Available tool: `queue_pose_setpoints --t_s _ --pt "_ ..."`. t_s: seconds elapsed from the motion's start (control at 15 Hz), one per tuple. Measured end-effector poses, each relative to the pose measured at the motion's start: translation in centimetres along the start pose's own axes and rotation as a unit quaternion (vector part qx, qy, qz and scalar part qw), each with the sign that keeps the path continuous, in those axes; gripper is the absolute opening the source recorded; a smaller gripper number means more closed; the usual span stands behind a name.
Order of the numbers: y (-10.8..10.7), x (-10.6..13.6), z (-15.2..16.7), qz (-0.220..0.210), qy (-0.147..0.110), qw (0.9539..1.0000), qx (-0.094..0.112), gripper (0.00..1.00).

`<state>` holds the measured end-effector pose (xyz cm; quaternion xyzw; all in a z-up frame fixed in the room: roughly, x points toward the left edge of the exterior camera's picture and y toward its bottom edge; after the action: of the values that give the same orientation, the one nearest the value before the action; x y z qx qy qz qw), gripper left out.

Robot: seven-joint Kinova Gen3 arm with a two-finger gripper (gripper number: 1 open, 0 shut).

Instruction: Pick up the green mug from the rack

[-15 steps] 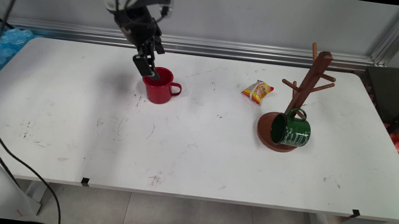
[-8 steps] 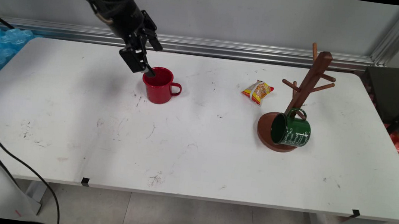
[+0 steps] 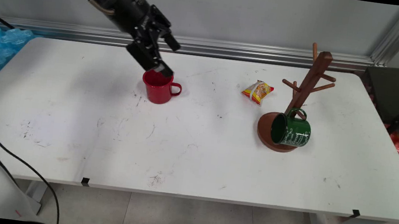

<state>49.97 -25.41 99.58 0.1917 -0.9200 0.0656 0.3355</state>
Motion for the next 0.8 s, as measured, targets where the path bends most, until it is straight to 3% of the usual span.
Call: queue_pose_setpoints --t_s 0.4,0.8 --pt "1.5 3.7 4.1 -0.049 0.06 0.9967 -0.024 1.0" --pt "2.3 6.0 9.3 -0.098 0.077 0.9916 -0.034 1.0"
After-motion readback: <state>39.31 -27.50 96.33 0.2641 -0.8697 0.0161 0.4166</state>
